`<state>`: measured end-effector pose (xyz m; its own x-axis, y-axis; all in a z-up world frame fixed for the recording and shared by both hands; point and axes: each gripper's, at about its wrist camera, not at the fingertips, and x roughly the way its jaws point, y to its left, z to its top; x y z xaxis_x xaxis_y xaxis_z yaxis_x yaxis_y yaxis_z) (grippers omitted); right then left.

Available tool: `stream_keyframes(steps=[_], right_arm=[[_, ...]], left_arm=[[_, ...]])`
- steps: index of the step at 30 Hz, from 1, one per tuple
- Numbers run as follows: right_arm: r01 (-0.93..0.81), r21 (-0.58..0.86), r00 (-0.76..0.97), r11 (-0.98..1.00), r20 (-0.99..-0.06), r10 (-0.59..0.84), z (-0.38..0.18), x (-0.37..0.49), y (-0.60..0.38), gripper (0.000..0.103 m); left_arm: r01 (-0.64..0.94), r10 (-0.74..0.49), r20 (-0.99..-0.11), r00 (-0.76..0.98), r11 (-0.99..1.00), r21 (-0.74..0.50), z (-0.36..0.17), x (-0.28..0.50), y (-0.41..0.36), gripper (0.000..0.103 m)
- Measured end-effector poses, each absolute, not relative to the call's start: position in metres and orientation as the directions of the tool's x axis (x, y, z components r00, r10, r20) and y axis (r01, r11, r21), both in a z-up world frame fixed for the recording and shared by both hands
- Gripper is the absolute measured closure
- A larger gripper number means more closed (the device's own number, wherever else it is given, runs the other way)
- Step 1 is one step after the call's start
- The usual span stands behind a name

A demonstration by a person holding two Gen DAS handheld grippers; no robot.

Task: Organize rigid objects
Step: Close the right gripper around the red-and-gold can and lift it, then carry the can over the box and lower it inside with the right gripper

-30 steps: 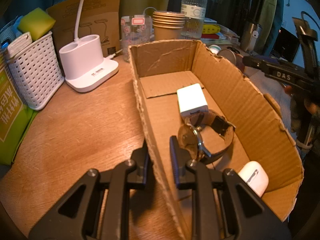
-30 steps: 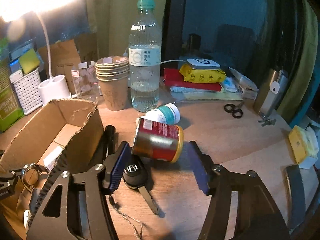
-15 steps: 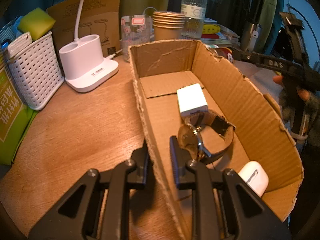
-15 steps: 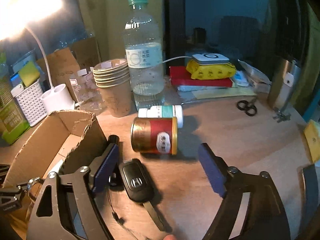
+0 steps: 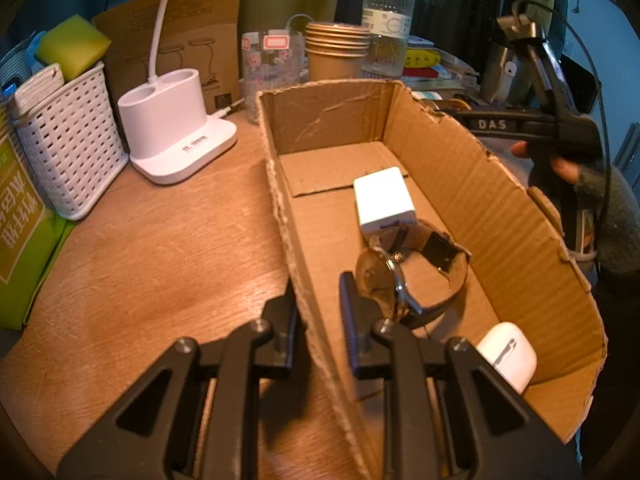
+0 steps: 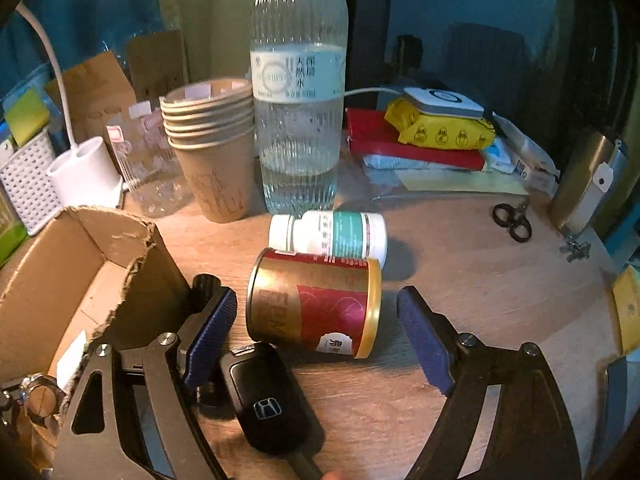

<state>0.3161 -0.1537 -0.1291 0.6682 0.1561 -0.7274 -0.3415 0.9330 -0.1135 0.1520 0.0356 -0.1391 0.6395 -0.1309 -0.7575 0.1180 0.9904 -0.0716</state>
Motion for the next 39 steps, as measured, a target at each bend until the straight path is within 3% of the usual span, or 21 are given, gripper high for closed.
stream_keyframes(steps=[2,22,39], right_arm=[[-0.342,-0.115,0.666,0.933,-0.730,0.154,-0.130,0.316,-0.154,0.036],[-0.416,-0.125,0.758,0.901,-0.595,0.267,-0.071,0.243,-0.125,0.036],[-0.554,-0.143,0.709,0.820,-0.598,0.374,-0.072,0.223,-0.077,0.036]], left_arm=[[0.118,-0.131,-0.758,0.639,0.990,-0.071,-0.139,0.152,0.036,0.084],[0.118,-0.131,-0.757,0.640,0.990,-0.071,-0.139,0.152,0.036,0.083],[0.119,-0.132,-0.757,0.639,0.990,-0.072,-0.139,0.152,0.037,0.084]])
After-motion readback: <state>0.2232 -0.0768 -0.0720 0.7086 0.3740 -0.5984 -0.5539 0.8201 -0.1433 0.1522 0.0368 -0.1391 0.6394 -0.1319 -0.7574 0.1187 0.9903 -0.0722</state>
